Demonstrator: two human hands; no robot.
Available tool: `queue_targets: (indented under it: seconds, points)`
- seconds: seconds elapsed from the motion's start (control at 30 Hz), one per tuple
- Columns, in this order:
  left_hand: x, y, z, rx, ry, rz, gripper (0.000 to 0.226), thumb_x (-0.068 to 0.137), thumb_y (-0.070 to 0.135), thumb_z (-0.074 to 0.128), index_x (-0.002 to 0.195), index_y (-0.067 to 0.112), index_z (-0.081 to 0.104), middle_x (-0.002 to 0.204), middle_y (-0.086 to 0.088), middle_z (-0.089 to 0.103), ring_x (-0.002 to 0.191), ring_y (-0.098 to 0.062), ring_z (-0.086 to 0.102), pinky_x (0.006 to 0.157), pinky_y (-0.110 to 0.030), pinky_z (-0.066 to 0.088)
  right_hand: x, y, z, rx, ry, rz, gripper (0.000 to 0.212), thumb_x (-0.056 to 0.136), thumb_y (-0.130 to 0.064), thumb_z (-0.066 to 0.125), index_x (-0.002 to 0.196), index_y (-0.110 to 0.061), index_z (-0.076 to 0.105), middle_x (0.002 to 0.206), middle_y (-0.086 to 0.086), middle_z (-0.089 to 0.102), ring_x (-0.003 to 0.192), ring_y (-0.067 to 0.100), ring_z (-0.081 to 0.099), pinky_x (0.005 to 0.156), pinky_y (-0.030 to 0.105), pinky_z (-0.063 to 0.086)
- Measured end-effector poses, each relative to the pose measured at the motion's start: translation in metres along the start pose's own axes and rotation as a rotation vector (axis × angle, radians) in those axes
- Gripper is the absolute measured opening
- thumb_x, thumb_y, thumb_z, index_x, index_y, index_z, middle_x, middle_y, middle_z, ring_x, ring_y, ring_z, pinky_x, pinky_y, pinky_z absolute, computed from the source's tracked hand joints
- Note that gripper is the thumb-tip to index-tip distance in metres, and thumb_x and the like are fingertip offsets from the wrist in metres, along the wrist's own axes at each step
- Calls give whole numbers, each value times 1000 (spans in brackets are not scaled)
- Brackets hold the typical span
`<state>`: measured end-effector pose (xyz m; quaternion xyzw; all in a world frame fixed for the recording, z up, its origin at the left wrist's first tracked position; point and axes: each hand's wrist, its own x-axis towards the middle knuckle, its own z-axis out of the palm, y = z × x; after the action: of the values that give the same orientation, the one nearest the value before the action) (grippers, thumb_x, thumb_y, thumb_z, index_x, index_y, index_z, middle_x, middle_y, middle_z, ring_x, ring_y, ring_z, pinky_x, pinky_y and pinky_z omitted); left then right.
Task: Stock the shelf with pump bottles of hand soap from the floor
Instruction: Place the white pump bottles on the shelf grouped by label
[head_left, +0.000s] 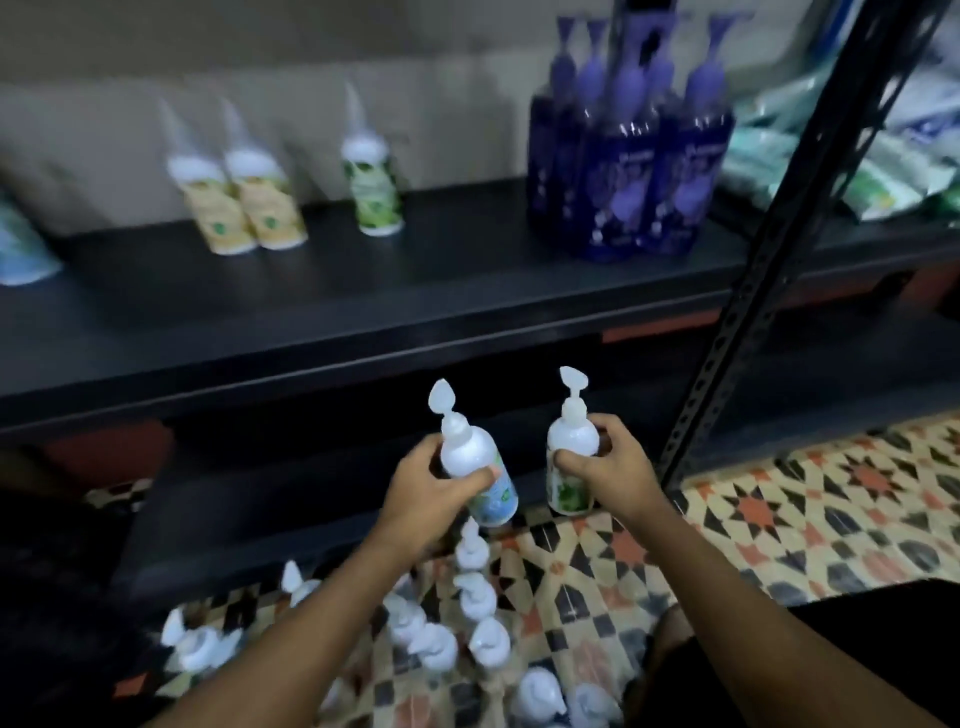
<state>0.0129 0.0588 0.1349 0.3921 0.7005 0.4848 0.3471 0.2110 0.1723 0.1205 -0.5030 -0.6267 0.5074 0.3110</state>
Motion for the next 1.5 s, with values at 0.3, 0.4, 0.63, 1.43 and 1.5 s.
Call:
queue_targets:
  seconds: [0.3, 0.4, 0.63, 1.43, 1.5]
  points:
    - [-57, 89, -127, -377, 169, 78, 42, 76, 33, 82, 114, 22, 70, 105, -3, 77, 94, -20, 74, 81, -40, 58, -58, -153, 71, 242, -250, -202, 37, 81, -22, 81, 116, -28, 69, 101, -1, 74, 87, 9, 73, 73, 24, 55]
    - [-78, 96, -153, -490, 305, 80, 68, 55, 49, 83, 111, 13, 68, 99, -5, 77, 90, -20, 75, 78, -39, 58, -73, -179, 91, 293, -325, -190, 37, 78, -29, 82, 112, -19, 71, 102, 3, 76, 92, 17, 74, 79, 34, 58]
    - [-105, 72, -180, -634, 431, -70, 57, 68, 66, 65, 103, 22, 76, 92, -8, 75, 83, -24, 72, 74, -40, 58, -82, -178, 123, 443, -438, -36, 62, 72, -50, 73, 112, -3, 66, 95, 13, 73, 84, 26, 70, 78, 45, 57]
    - [-94, 80, -157, -636, 240, -53, 34, 99, 24, 46, 119, 5, 66, 107, -13, 76, 79, -29, 71, 75, -42, 55, -78, -168, 119, 442, -522, -150, 46, 76, -27, 82, 115, -8, 68, 110, 20, 73, 102, 38, 71, 90, 50, 58]
    - [-94, 81, -153, -623, 245, -42, 35, 99, 25, 47, 121, 4, 65, 108, -12, 76, 79, -28, 71, 73, -41, 56, -78, -168, 115, 446, -482, -159, 47, 75, -27, 81, 116, -11, 67, 110, 17, 73, 100, 34, 72, 86, 46, 59]
